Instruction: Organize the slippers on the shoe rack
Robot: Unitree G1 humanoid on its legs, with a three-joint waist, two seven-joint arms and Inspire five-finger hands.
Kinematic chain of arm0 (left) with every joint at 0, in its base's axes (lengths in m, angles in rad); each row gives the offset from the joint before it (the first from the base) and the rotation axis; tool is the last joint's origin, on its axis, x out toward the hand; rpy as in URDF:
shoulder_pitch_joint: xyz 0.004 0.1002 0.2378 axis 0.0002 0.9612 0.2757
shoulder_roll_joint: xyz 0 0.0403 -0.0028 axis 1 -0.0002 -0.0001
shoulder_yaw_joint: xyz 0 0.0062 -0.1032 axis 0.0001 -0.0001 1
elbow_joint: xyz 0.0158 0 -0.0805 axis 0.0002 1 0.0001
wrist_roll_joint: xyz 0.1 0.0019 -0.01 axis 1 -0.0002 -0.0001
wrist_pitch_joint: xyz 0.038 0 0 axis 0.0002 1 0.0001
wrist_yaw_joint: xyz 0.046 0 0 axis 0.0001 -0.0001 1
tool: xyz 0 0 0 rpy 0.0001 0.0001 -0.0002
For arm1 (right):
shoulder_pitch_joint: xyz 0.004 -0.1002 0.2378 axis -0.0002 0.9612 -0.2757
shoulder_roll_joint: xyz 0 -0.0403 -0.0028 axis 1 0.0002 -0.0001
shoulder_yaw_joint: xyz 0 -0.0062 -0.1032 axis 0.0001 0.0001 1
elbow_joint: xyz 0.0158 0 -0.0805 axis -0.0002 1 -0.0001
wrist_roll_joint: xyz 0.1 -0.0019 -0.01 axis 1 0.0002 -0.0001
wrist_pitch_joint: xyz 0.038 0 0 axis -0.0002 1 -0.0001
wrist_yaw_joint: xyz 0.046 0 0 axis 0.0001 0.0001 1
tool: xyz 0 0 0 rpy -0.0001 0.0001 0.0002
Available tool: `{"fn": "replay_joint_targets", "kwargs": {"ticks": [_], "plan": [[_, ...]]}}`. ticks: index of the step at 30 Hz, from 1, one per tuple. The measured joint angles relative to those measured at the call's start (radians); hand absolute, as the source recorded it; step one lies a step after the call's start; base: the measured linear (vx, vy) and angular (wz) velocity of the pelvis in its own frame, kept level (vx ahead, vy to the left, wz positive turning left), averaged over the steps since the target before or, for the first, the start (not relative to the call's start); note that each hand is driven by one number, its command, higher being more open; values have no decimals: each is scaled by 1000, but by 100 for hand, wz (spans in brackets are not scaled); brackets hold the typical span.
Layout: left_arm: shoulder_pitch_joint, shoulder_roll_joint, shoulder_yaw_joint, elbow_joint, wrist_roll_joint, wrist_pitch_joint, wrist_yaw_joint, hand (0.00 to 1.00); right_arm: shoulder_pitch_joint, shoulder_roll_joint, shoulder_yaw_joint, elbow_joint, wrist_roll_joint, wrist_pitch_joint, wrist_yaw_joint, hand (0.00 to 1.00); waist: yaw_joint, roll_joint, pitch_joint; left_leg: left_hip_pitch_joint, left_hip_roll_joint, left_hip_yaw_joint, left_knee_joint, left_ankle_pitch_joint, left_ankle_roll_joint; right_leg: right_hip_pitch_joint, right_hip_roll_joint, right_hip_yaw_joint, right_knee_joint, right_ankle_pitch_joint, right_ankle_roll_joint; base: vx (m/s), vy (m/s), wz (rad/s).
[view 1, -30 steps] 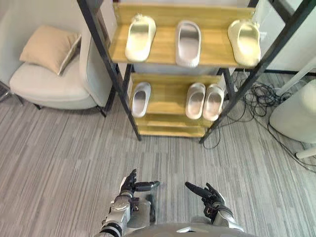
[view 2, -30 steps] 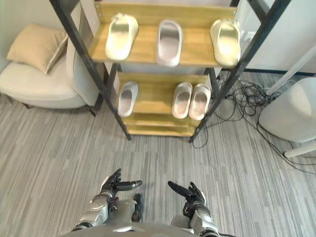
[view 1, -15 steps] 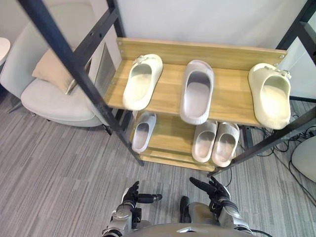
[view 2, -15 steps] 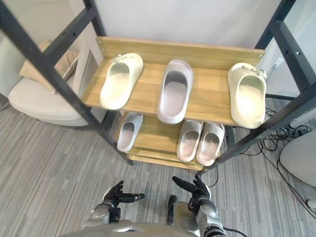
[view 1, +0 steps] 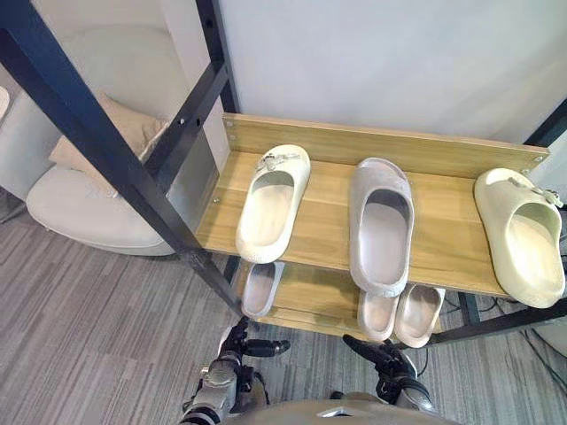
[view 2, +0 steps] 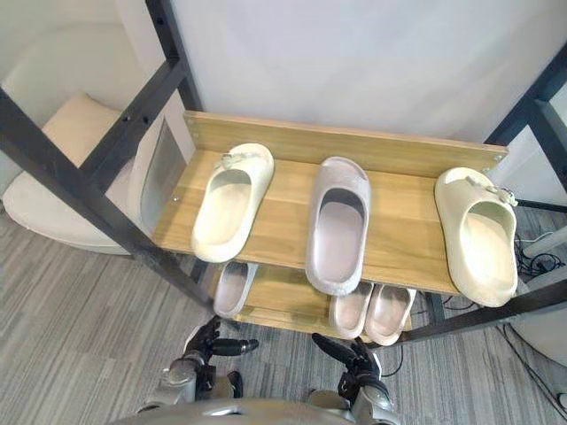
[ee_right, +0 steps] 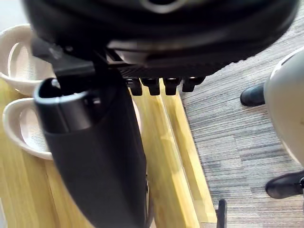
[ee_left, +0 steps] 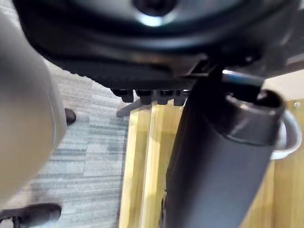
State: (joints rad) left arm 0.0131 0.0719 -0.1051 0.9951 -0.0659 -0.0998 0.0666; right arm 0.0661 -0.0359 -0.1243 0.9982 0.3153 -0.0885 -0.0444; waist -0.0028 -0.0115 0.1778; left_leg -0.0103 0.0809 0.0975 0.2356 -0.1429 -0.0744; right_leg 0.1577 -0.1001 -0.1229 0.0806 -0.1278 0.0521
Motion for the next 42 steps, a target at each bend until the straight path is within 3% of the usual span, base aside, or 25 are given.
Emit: {"fn": "replay_joint_targets", "kwargs": {"ticks": [10,20,25,28,29,42], "plan": [[15,21,-8,36,1,1,19,100,43,-10,28,-8,-9,-8,-32,100,-5,3,-23,99,23,31,-160,54,-9,-1,32,54,-6,4,-4,9,-24,-13],[20,22,-6,40,0,1,36,100,156,3,29,-187,-42,-10,-56,100,-17,-2,-27,115,16,76,-180,74,2,-16,27,111,-23,40,2,-79,30,-17],[43,31,-6,24,-1,1,38,100,317,27,73,-468,-94,-2,-66,100,-30,-12,-34,137,11,93,-217,103,1,-20,25,143,-30,45,5,-106,11,-16],[63,33,-6,7,-1,1,38,100,420,30,72,-683,-136,-1,-68,100,-36,-6,-43,138,12,113,-240,112,-5,-52,30,175,-20,48,11,-96,6,-27],[73,35,-5,5,-1,1,39,100,466,30,66,-787,-159,-1,-70,100,-54,-8,-45,145,12,114,-248,113,-9,-53,31,182,-15,48,12,-69,11,-15],[140,31,-6,-55,1,5,44,100,623,83,33,-1261,-227,-3,-75,100,-82,3,-80,171,22,206,-223,91,-5,-109,48,267,75,23,19,-5,9,-22]]}}
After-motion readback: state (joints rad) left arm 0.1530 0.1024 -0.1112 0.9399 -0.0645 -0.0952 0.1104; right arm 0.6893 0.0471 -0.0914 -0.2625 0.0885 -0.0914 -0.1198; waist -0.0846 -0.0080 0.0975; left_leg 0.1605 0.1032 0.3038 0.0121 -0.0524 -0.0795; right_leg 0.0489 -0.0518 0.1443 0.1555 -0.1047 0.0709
